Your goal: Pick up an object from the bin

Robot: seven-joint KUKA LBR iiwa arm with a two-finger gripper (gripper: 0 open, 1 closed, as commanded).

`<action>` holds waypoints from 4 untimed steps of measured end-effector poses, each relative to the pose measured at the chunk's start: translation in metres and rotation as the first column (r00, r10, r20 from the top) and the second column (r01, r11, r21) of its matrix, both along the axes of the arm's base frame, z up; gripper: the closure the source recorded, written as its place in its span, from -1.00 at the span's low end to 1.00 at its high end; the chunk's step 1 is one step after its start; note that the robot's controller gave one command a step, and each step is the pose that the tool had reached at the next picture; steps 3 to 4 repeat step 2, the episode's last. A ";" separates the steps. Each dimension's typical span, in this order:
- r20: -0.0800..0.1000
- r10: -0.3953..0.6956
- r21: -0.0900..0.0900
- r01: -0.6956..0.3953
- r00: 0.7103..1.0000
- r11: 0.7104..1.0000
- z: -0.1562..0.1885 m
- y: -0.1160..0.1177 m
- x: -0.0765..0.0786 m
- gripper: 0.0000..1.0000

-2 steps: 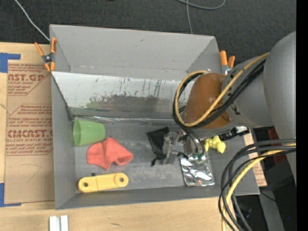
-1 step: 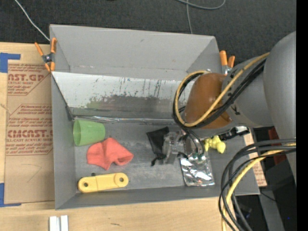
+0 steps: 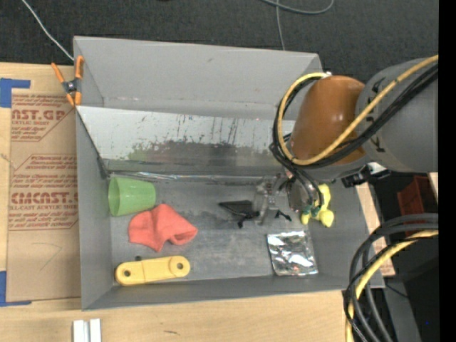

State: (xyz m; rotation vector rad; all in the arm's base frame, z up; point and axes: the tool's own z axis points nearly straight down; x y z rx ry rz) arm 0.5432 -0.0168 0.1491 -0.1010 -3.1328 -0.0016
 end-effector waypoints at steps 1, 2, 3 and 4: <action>0.008 -0.024 0.001 0.024 1.000 1.000 0.004 0.017 0.011 1.00; -0.001 -0.003 0.001 0.003 1.000 1.000 0.081 0.025 -0.002 1.00; -0.001 -0.003 0.001 0.003 1.000 1.000 0.081 0.025 -0.002 1.00; -0.001 -0.003 0.001 0.003 1.000 1.000 0.081 0.025 -0.002 1.00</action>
Offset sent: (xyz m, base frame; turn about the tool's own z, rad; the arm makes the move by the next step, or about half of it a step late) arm -0.0082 0.0289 0.1306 -0.0117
